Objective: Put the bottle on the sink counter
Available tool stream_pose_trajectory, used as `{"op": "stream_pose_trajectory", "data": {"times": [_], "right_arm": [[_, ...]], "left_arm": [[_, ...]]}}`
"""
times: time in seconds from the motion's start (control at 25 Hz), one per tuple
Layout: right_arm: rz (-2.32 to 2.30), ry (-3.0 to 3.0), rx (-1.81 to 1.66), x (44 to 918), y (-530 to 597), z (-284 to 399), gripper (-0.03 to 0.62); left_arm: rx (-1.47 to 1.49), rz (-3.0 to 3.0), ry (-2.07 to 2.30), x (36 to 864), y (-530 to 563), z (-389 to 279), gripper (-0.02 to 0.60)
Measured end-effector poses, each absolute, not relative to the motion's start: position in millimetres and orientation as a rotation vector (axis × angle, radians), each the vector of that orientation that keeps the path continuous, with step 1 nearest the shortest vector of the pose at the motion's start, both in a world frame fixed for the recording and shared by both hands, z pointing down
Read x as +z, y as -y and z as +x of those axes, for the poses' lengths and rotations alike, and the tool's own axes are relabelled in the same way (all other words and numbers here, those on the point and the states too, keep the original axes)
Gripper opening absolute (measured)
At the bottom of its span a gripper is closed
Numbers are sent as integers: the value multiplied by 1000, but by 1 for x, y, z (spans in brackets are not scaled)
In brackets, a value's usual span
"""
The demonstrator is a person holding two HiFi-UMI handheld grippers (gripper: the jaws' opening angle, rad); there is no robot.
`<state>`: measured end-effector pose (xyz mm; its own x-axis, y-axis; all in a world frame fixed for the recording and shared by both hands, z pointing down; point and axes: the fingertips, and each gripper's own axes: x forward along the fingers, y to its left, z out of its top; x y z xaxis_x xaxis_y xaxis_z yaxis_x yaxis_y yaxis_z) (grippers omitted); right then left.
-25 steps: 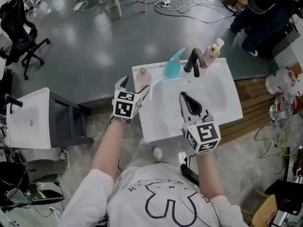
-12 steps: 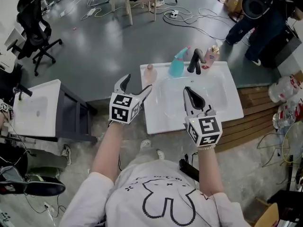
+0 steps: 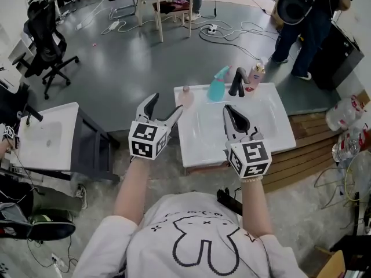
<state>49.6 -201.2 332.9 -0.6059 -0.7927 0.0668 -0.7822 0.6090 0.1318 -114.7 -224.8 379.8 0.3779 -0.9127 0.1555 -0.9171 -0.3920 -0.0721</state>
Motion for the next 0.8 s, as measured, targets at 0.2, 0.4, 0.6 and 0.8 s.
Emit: {"op": "stream_pose_trajectory", "data": {"times": [0.2, 0.4, 0.6, 0.8], "right_arm": [[1358, 2700, -150, 321, 199, 42, 28], [1401, 2670, -194, 312, 197, 43, 28], [1447, 2656, -203, 306, 195, 47, 28], [1431, 2642, -218, 304, 191, 44, 28]], "left_arm": [[226, 2600, 1783, 351, 217, -137, 283], [157, 2646, 1834, 323, 212, -154, 121], [219, 2719, 1867, 311, 199, -164, 9], [152, 2715, 1901, 300, 190, -184, 8]]}}
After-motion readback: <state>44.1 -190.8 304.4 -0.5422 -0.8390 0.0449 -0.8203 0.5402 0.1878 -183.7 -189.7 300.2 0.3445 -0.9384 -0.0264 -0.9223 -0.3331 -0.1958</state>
